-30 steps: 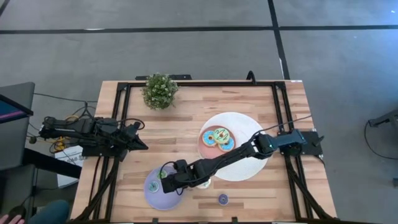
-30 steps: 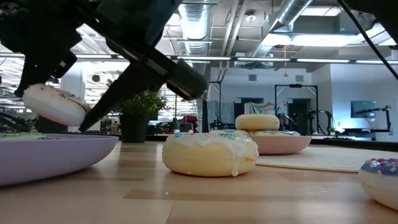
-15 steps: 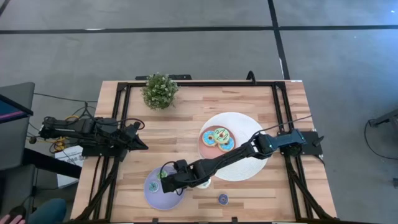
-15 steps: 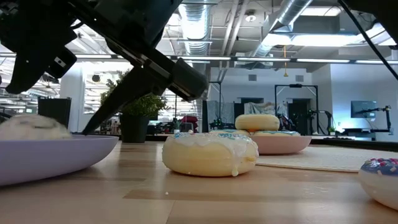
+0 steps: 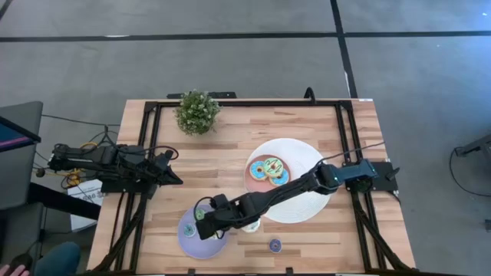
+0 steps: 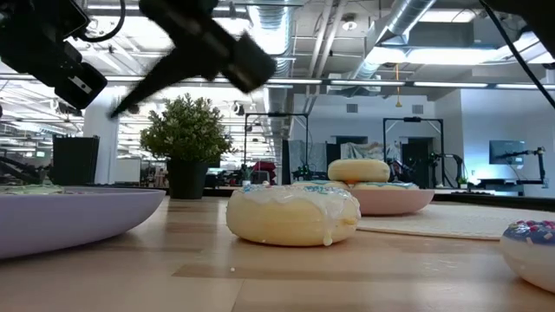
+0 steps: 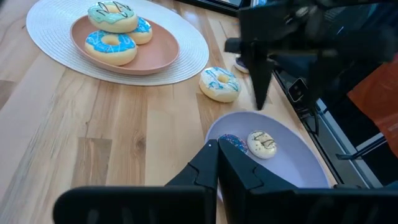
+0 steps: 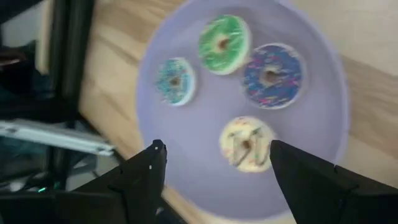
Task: Pick & Place donuts
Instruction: Put the large white donut on the light pink plate
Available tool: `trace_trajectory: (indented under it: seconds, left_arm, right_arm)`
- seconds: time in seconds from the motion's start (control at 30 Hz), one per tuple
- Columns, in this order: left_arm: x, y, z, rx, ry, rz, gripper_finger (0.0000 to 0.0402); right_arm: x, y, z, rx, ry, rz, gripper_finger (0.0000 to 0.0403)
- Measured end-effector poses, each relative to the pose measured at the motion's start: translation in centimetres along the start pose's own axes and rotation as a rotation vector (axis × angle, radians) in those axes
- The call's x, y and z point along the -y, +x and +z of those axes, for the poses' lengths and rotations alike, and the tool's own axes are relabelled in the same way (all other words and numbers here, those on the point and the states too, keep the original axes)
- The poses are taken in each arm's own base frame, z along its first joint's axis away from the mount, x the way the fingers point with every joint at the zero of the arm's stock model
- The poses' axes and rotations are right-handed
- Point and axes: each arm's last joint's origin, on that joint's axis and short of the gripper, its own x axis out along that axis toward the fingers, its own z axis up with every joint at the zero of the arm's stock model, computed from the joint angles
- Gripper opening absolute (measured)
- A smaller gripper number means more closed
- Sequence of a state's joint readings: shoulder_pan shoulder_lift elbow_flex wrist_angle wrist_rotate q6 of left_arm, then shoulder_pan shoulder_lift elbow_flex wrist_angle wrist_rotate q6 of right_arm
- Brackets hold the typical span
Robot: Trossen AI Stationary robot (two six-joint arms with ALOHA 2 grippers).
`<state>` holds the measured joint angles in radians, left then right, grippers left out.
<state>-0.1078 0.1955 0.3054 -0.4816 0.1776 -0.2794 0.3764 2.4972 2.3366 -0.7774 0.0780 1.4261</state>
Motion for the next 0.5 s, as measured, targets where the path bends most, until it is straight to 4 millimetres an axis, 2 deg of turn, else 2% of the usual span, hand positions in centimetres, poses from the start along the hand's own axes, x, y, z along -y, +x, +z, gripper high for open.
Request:
trace_trajectory:
  seconds: [0.2,0.37,0.5]
  left_arm:
    - [0.0,0.0,0.0,0.001,0.001,0.0,0.0]
    - [0.0,0.0,0.0,0.003,0.01,0.005,0.0]
    - [0.1,0.0,0.3,0.032,0.065,0.002,0.0]
  right_arm:
    - [-1.0,-3.8,-2.1,-0.022,-0.052,-0.008,0.0276]
    - [-0.6,-6.7,-4.6,0.012,-0.085,-0.111,0.0276]
    - [0.0,-8.3,-6.7,0.101,-0.135,-0.199,0.0276]
